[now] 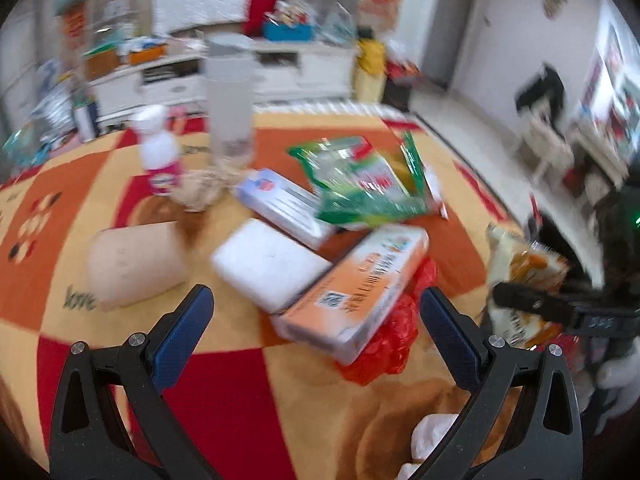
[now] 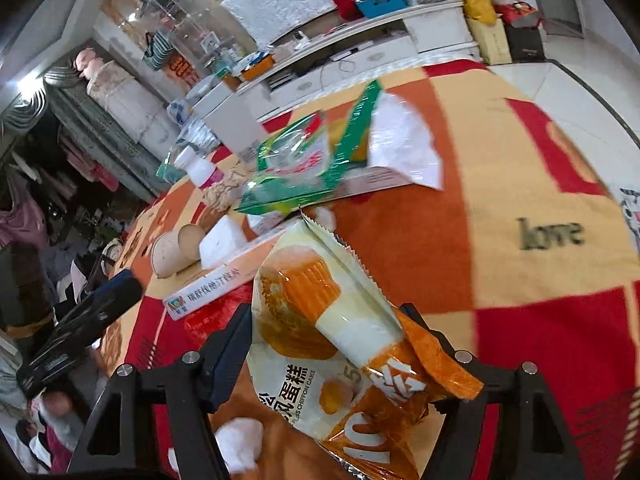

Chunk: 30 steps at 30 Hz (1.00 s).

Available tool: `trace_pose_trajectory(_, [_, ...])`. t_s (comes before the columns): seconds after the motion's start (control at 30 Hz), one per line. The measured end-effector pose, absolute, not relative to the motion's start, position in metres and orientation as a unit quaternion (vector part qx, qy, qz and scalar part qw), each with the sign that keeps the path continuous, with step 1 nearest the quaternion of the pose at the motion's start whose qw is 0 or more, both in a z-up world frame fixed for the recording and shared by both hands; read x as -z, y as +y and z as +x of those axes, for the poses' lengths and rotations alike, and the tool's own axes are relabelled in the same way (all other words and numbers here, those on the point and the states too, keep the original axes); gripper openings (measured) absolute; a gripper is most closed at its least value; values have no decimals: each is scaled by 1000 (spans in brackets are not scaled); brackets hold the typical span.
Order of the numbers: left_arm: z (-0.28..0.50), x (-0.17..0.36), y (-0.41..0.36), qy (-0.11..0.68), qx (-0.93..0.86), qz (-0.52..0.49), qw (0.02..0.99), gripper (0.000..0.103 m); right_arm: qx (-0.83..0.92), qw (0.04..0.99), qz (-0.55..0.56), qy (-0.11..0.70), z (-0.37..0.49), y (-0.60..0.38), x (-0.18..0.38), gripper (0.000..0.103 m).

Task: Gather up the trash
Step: 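Grasp the orange cake snack bag with the right tool while the left tool grasps the orange medicine box, then carry the snack bag and medicine box with both tools over the black bin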

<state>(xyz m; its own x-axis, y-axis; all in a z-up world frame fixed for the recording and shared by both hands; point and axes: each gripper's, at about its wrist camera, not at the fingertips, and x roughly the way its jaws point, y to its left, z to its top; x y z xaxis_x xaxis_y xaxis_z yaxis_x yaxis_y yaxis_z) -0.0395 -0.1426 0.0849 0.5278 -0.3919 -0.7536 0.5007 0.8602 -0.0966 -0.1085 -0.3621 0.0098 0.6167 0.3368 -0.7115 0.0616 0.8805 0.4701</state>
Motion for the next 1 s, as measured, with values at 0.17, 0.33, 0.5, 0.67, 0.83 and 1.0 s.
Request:
trace_pose_trajectory(0.17, [-16, -64, -177, 457, 269, 109, 841, 102, -65, 858, 232, 454, -108, -375, 1, 74])
trace_pose_trajectory(0.33, [-8, -51, -195, 484, 272, 127, 822, 100, -44, 857, 219, 465, -109, -380, 8, 82])
trace_pose_trajectory(0.5, [-11, -50, -199, 488, 281, 128, 817, 67, -41, 853, 218, 472, -120, -381, 14, 84])
trace_pose_trajectory(0.67, [-15, -61, -195, 479, 286, 130, 820, 35, -41, 862, 227, 452, -131, -385, 18, 80])
trace_pose_trajectory(0.83, [-22, -81, -184, 463, 290, 119, 829, 22, -53, 876, 218, 426, -137, -388, 2, 64])
trace_pose_trajectory(1.0, [-34, -108, -176, 444, 304, 90, 838, 19, -61, 887, 209, 407, -146, -391, -12, 63])
